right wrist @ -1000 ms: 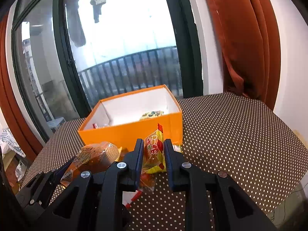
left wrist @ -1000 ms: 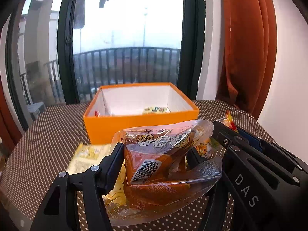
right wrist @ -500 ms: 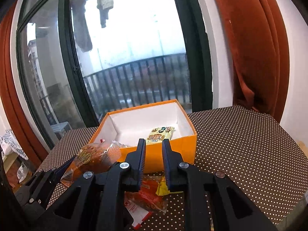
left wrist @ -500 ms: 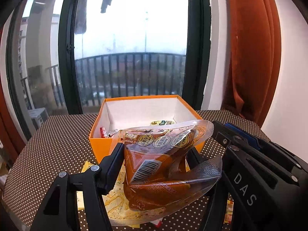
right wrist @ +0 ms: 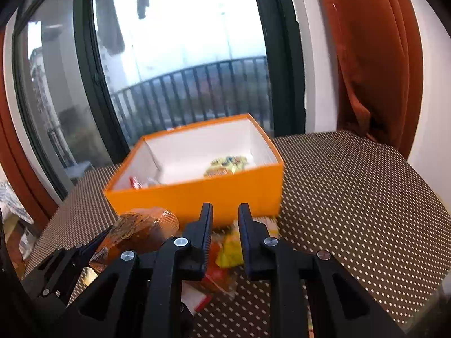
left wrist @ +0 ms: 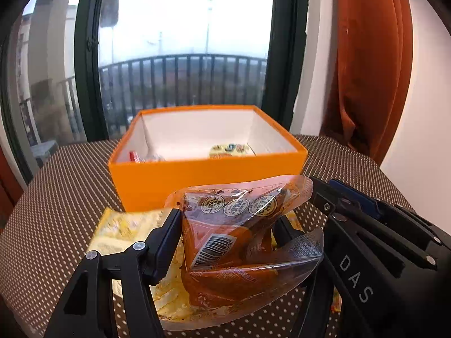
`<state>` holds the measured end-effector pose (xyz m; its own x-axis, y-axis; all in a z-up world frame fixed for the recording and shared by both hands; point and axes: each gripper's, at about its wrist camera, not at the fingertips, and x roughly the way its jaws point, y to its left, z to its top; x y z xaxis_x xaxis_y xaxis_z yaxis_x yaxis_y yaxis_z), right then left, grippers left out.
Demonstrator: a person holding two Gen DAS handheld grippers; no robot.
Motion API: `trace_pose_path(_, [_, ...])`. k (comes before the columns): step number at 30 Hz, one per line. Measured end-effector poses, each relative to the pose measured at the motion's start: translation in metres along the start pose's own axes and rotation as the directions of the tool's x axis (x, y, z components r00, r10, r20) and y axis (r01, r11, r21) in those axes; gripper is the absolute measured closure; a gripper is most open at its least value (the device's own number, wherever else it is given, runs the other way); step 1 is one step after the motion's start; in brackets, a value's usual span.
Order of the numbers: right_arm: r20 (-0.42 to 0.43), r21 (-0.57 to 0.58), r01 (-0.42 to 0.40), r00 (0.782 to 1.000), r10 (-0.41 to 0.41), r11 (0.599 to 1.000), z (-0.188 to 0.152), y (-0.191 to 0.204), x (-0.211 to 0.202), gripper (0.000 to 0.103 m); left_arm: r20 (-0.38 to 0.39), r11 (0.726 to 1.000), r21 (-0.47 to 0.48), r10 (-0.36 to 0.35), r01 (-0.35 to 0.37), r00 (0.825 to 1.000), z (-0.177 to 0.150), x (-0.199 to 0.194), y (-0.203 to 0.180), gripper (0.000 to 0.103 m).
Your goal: Organize snacks
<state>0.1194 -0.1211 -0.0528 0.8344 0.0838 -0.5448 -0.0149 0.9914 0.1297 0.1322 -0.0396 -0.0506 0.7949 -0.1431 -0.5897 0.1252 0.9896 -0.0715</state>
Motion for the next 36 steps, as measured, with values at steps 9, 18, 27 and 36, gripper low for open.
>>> trace_pose_path(9, [-0.033, 0.025, 0.037, 0.999, -0.036, 0.999, -0.035, -0.027, -0.005, 0.037, -0.031, 1.0, -0.009, -0.02, 0.019, 0.999, -0.038, 0.001, -0.018, 0.04])
trace_pose_path(18, [-0.093, 0.051, 0.064, 0.994, -0.059, 0.997, -0.078, -0.048, 0.004, 0.035, -0.096, 1.0, 0.0, -0.024, 0.024, 0.995, -0.079, 0.018, -0.034, 0.04])
trace_pose_path(27, [-0.131, 0.082, 0.109, 0.987, -0.097, 0.991, -0.107, -0.062, 0.012, 0.034, -0.13, 0.999, 0.034, -0.009, 0.013, 0.991, -0.106, 0.032, -0.043, 0.04])
trace_pose_path(36, [-0.188, 0.12, 0.178, 0.97, -0.153, 0.977, -0.126, -0.081, 0.017, 0.033, -0.155, 0.997, 0.073, -0.014, 0.026, 0.988, -0.12, 0.045, -0.06, 0.037])
